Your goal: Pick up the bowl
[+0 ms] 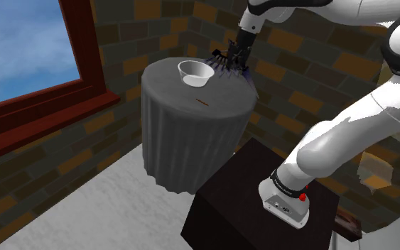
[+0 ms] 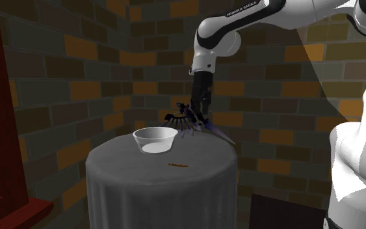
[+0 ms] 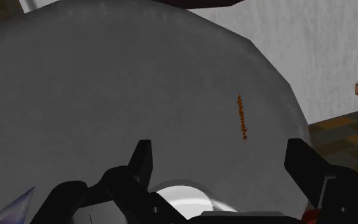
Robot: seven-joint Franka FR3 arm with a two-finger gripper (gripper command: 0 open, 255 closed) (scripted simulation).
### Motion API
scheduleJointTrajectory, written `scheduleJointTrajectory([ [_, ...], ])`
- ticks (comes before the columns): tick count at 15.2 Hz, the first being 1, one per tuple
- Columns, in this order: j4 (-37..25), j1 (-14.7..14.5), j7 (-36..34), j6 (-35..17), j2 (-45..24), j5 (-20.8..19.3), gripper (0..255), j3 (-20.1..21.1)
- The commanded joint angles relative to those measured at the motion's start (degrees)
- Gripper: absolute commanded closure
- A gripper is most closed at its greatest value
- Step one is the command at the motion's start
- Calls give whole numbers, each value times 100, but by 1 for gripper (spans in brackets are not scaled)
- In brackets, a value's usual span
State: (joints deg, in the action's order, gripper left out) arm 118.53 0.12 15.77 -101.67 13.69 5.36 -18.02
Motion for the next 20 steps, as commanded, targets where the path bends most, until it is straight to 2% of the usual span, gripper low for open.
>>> scheduleJointTrajectory([
  [1, -384, 2, 305, -90, -512, 201, 0, -158],
  [5, -1175, 82, 855, -128, -1469, 673, 0, -367],
  [9, -2133, 293, 1344, -6, -2475, 1200, 0, -451],
  [14, -3644, 737, 1759, 362, -3807, 1823, 0, -383],
  [18, -5293, 1229, 1858, 857, -5023, 2242, 0, -209],
  [20, -5352, 1262, 1876, 827, -5114, 2264, 0, -182],
])
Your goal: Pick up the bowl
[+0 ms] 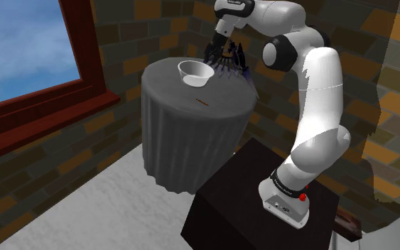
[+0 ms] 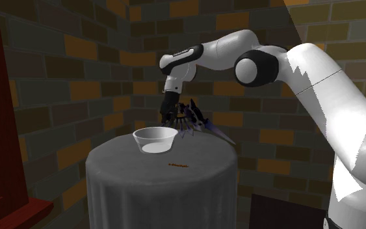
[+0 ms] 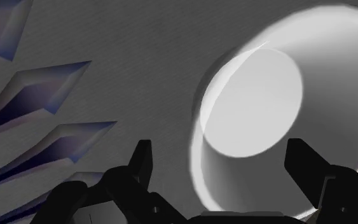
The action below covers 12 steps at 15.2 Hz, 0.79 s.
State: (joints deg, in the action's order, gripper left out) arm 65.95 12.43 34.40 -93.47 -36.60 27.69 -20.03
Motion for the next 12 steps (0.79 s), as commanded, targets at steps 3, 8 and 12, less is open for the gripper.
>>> scheduleJointTrajectory([
  [3, 123, -2, 83, -202, -94, 44, 0, 23],
  [8, 349, -34, 165, -440, -124, 67, 0, 31],
  [12, 324, -26, 163, -427, -137, 69, 255, 31],
])
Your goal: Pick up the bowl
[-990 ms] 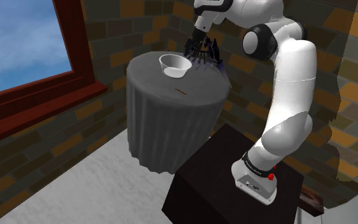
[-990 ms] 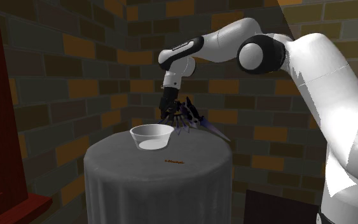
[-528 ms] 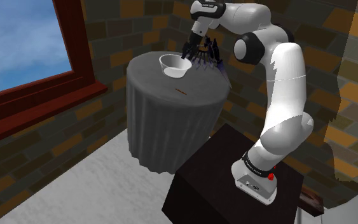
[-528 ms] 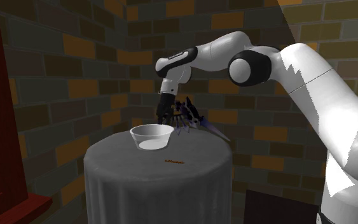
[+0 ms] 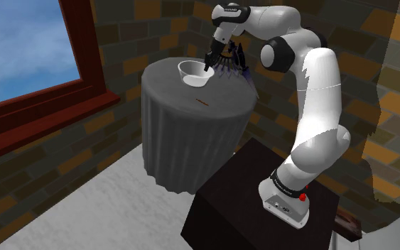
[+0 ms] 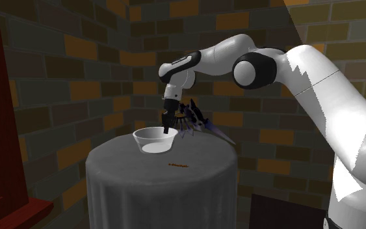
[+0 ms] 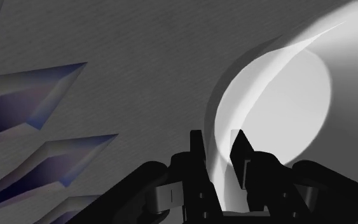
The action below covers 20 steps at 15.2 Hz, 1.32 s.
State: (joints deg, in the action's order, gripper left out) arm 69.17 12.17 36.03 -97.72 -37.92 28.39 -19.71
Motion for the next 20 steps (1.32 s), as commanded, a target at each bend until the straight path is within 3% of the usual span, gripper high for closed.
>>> scheduleJointTrajectory([
  [1, 2, 1, 1, -3, -6, -1, 255, 0],
  [6, 26, -8, 2, -15, 7, -2, 255, -1],
  [20, -1092, 180, -341, 1003, -13, -45, 255, -1],
])
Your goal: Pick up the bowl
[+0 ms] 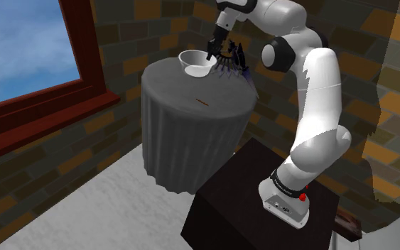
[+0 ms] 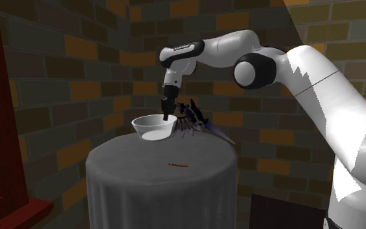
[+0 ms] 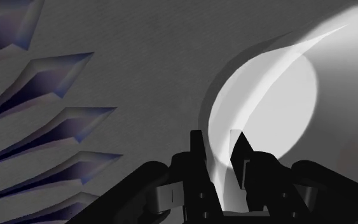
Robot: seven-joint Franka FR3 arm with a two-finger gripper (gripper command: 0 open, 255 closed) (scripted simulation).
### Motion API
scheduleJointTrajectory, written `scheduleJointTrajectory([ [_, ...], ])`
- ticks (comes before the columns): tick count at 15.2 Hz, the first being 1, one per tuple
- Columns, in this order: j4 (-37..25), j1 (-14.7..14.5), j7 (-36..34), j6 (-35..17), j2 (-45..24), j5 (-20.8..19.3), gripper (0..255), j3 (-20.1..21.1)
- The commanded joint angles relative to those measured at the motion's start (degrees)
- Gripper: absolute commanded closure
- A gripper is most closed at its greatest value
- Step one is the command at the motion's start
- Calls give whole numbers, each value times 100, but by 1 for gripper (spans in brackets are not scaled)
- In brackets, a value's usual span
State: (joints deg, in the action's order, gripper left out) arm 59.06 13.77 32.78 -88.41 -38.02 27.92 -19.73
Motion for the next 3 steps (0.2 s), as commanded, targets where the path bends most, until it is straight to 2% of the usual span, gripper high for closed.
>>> scheduleJointTrajectory([
  [1, -191, 42, -45, 157, -22, 5, 255, 5],
  [3, -207, 45, -49, 170, -25, 5, 255, 6],
])
